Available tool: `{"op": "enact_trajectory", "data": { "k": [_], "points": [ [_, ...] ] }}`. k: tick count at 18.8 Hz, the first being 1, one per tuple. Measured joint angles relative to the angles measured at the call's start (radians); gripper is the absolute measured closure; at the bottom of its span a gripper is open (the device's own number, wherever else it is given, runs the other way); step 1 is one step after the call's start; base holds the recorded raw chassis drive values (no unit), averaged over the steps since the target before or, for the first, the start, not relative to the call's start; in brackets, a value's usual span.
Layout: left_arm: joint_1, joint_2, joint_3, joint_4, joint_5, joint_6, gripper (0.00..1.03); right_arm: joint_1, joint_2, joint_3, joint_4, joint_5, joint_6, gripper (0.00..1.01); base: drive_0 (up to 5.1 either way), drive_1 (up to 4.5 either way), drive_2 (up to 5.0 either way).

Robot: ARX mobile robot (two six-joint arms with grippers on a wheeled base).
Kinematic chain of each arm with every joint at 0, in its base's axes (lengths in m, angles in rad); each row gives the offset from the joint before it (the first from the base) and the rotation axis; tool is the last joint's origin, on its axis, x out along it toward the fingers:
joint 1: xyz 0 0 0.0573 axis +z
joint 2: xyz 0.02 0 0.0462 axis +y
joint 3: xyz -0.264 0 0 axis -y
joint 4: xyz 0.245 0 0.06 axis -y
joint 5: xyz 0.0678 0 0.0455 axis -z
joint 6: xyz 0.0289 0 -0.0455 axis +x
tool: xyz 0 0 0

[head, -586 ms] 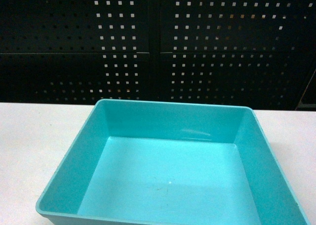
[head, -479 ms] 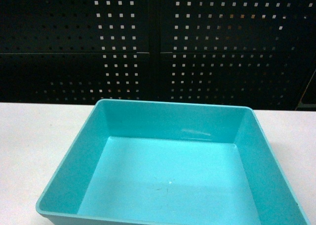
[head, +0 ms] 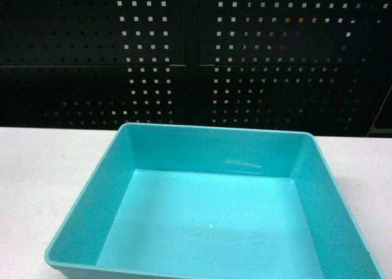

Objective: Stack blue boxes stably on right

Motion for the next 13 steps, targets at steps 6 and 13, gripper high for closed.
{"op": "enact_trajectory", "data": {
  "k": [6, 13],
  "points": [
    [-0.006, 0.117, -0.007, 0.183, -0.041, 0.030, 0.05, -0.187, 0.147, -0.002, 0.146, -0.194, 0.004, 0.03, 0.0, 0.00, 0.0],
    [-0.095, 0.744, 0.222, 0.402, 0.052, 0.014, 0.05, -0.175, 0.810, 0.183, 0.549, -0.300, 0.023, 0.03, 0.0, 0.00, 0.0]
  ]
}}
